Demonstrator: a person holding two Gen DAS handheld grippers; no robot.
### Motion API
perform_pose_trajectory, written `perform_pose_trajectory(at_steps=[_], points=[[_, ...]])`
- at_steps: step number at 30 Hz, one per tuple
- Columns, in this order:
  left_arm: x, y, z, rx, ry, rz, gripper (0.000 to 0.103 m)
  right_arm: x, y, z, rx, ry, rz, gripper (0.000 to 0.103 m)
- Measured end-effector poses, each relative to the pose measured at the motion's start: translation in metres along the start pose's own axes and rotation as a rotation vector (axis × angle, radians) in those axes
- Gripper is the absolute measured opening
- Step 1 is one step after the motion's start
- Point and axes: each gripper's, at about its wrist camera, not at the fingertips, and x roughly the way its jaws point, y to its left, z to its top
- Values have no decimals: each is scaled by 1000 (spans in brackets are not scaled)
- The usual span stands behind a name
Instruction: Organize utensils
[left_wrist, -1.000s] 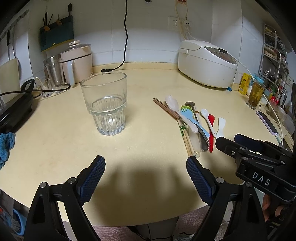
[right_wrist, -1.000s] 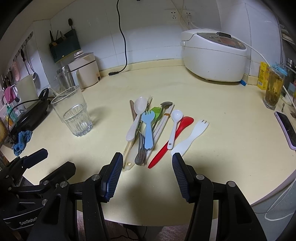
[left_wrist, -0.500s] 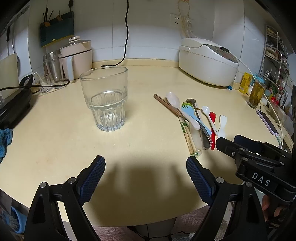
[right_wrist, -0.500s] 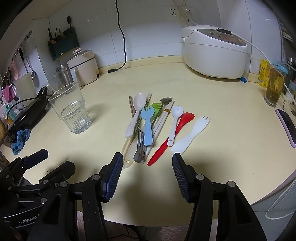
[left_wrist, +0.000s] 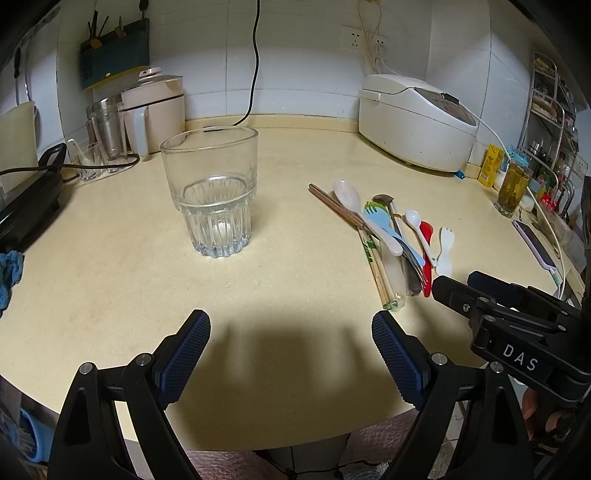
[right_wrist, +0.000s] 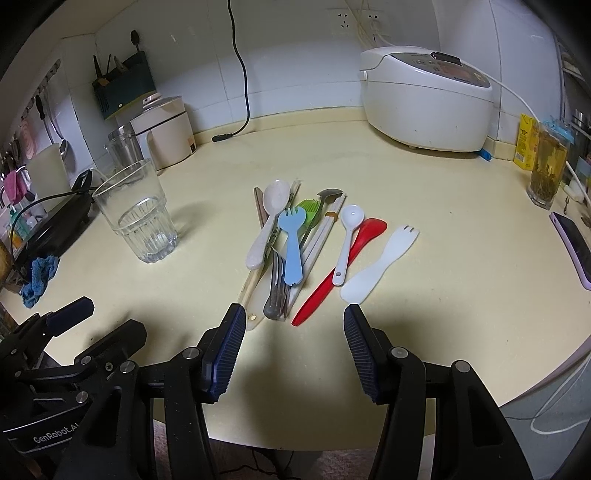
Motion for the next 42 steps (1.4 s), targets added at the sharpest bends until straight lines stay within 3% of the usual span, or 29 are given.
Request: perform_pose_trajectory(at_steps=[20,28,32,42], points=[[1,6,0,-24,3,-15,92,0,1,-1,1,-2,3,56],[7,49,19,-82,-15,-134,92,0,2,-2,0,4,4,56],[19,78,39,-44,-30,-133,92,1,3,-1,-4,9,6,56],[70,104,82,135,-2,-260,94,9,5,1,-7,21,-5,56]])
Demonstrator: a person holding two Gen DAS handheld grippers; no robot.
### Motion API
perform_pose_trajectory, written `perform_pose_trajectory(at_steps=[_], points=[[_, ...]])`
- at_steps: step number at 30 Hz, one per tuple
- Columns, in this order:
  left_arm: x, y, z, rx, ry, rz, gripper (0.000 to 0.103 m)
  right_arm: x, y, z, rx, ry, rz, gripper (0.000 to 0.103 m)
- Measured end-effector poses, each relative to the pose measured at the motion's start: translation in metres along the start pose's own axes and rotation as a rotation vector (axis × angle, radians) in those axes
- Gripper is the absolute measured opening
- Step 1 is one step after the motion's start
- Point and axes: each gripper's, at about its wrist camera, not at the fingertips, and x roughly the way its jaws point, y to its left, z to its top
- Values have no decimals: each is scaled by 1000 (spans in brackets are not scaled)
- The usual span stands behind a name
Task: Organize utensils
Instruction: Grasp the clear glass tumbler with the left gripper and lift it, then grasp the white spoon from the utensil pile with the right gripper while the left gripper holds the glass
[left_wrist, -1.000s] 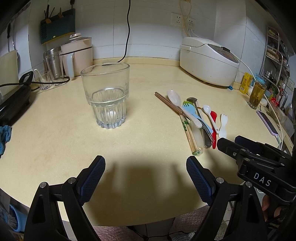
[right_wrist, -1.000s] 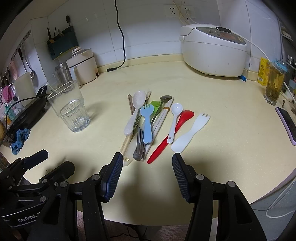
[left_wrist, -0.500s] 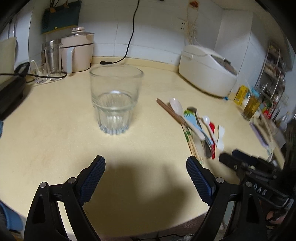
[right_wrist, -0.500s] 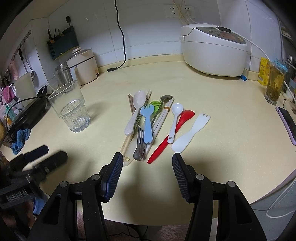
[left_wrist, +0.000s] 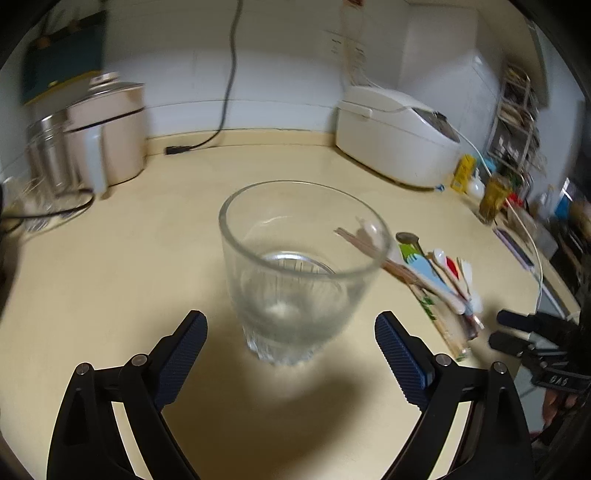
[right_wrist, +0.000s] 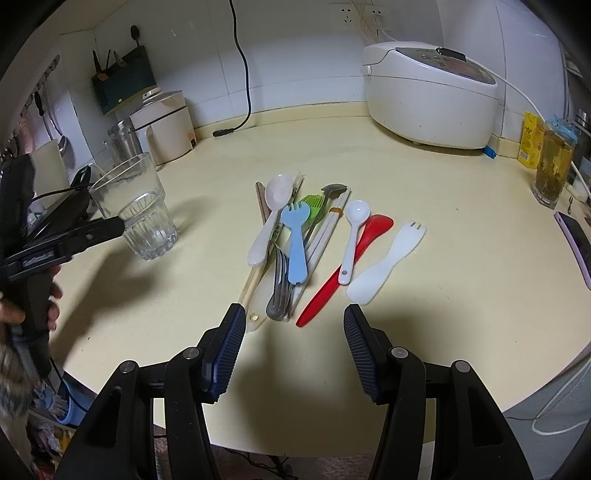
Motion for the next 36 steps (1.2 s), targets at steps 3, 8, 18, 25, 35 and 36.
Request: perform_pose_trajectory(at_steps=[3,8,18,25,35,36], points=[[14,8,4,1,26,-42,94,3,0,1,-3,6,-5,56],[37,13,6,-5,88,-108,94,11,3,2,-7,21,-9,56],[58,31,18,-174,98,-282,91,23,3,4,-14,45,-10,56],[57,27,18,-181,96,-299,91,27,6,5,-19,55,3,56],[50,-5,6,-132,117,-363,91,23,4,8,-12,40,10,56],[50,-9,6,-131,118,-366,91,21,4,8,-12,37,11,56]])
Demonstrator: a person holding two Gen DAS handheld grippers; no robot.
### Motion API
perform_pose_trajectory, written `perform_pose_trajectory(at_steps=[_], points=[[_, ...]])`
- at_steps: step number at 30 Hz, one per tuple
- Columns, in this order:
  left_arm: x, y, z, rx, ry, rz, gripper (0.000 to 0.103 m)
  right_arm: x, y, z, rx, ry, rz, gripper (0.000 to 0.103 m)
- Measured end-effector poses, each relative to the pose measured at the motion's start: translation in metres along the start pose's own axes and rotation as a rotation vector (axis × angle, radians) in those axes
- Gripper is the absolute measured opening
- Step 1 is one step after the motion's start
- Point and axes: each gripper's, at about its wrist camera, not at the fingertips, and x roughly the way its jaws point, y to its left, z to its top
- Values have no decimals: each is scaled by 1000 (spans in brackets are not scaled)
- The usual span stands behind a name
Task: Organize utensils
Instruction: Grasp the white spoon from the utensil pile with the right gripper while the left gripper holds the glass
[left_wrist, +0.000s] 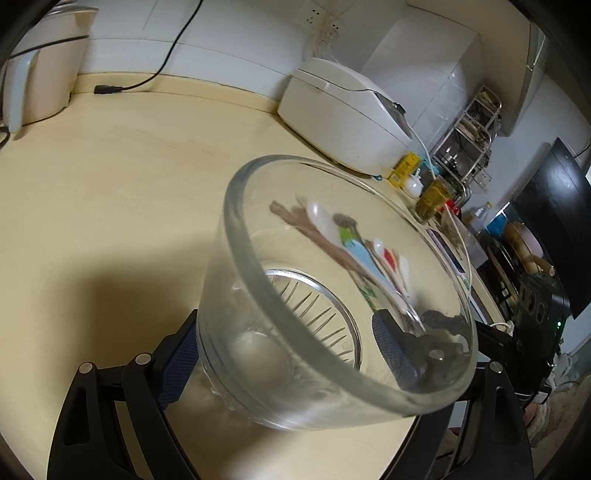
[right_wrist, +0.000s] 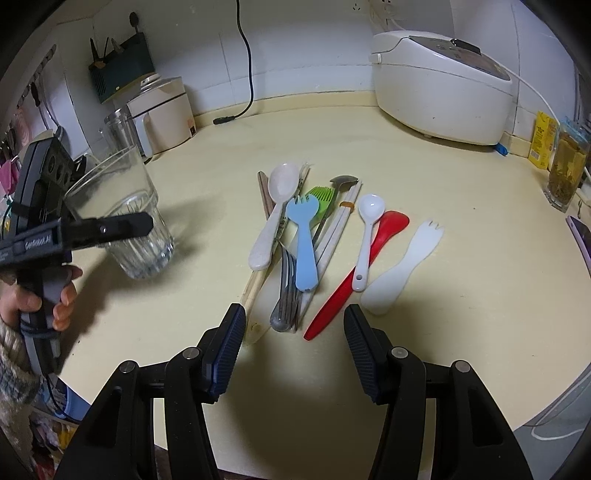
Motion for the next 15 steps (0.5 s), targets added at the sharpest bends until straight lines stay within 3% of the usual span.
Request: perform_pose_trajectory(at_steps=[9,15], points=[[2,-8,-7,2,-6,36,91,-15,-27,1,57,-51,5,56],[2,-8,-8,5,0,52,91,-19,-72,7,206,-47,30,56]])
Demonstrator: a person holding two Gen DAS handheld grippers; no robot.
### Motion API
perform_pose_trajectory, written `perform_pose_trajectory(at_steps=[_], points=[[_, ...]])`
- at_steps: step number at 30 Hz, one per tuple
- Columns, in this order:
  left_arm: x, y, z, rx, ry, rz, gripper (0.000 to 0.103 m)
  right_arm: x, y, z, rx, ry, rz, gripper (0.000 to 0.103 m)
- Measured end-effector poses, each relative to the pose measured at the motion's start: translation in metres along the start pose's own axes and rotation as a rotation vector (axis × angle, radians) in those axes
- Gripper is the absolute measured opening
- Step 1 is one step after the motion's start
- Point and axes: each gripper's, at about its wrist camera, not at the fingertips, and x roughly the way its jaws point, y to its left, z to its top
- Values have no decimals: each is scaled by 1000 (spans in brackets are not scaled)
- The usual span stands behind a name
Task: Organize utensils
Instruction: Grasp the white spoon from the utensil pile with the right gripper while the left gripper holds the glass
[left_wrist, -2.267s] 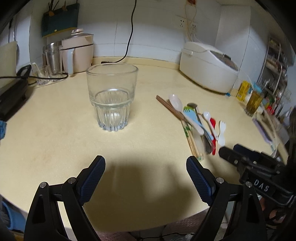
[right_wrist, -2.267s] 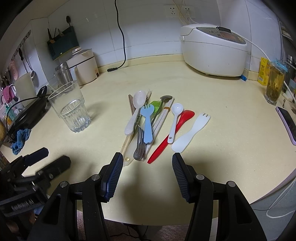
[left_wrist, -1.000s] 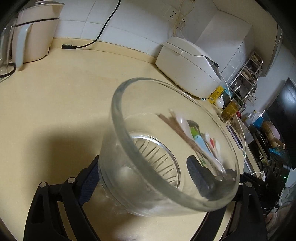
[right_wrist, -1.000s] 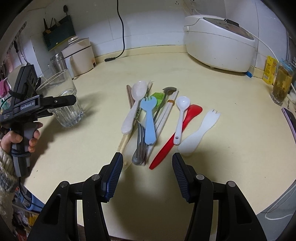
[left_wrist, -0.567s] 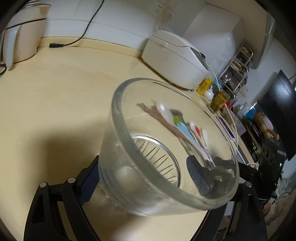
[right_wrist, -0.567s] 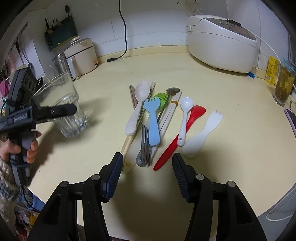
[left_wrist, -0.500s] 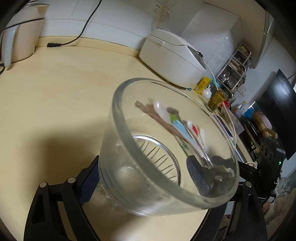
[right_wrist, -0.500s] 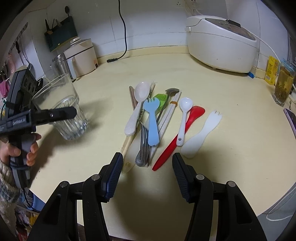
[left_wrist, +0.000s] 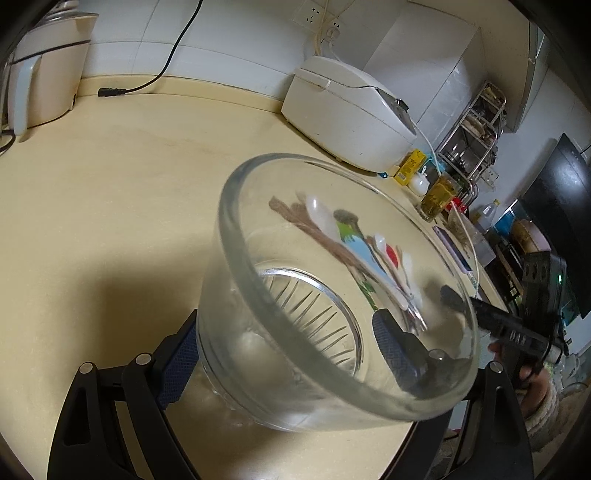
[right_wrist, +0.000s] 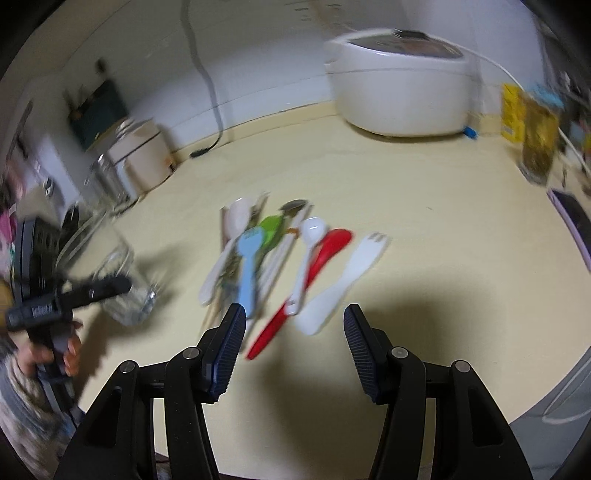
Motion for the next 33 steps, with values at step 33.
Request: perform_pose_trajectory(at_steps=[33], points=[[-7,15,-17,-125,-63,-57,90,19,48,49,-161,1,12,56]])
